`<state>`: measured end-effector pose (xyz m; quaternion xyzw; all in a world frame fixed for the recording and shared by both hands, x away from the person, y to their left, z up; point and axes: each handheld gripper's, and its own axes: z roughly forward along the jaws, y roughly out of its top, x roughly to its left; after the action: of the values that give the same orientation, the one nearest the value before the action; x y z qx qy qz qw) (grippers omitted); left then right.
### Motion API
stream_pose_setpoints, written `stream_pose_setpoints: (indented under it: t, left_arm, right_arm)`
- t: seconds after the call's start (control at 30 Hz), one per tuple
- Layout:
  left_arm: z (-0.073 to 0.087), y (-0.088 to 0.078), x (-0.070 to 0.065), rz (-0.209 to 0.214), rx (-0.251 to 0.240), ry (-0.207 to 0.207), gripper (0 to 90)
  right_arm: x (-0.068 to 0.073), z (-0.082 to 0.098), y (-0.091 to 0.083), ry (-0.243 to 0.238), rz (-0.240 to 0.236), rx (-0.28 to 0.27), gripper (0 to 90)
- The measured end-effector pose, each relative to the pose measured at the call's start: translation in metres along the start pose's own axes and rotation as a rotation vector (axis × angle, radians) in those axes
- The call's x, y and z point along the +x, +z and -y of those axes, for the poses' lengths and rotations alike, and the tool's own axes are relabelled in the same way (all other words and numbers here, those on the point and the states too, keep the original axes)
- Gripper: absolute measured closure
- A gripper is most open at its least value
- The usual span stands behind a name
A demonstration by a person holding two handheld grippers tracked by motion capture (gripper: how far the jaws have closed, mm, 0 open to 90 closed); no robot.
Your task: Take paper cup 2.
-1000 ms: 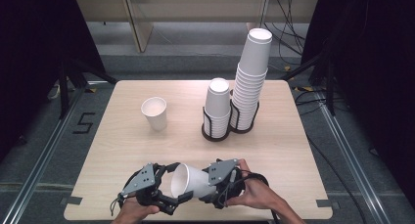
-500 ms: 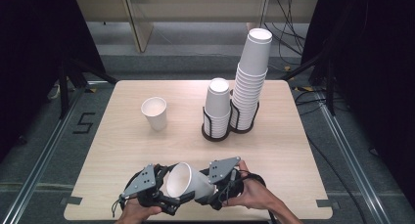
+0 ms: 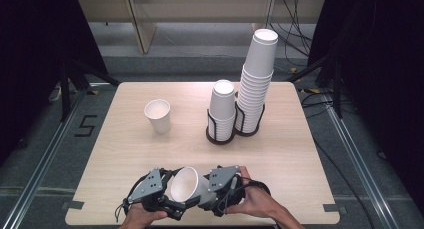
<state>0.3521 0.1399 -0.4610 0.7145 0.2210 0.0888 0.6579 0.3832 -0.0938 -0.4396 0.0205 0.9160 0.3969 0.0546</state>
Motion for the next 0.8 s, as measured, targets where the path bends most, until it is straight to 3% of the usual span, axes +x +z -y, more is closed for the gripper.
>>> stream_pose_setpoints:
  t: [0.1,0.33,0.43,0.8]
  left_arm:
    - [0.000,-0.001,0.002,-0.005,-0.026,-0.034,5.0]
    - [-0.001,-0.005,0.005,-0.026,-0.069,-0.060,4.9]
    - [-0.001,-0.005,0.005,-0.028,-0.073,-0.059,4.6]
    - [-0.002,-0.004,0.002,-0.004,-0.067,-0.028,7.7]
  right_arm:
    - [-0.003,0.002,-0.003,0.017,-0.014,-0.041,24.0]
    - [-0.011,0.008,-0.008,0.063,-0.014,-0.103,24.2]
    - [-0.014,0.010,-0.012,0.094,-0.017,-0.133,24.1]
    - [-0.008,0.010,-0.001,0.109,-0.061,-0.137,23.5]
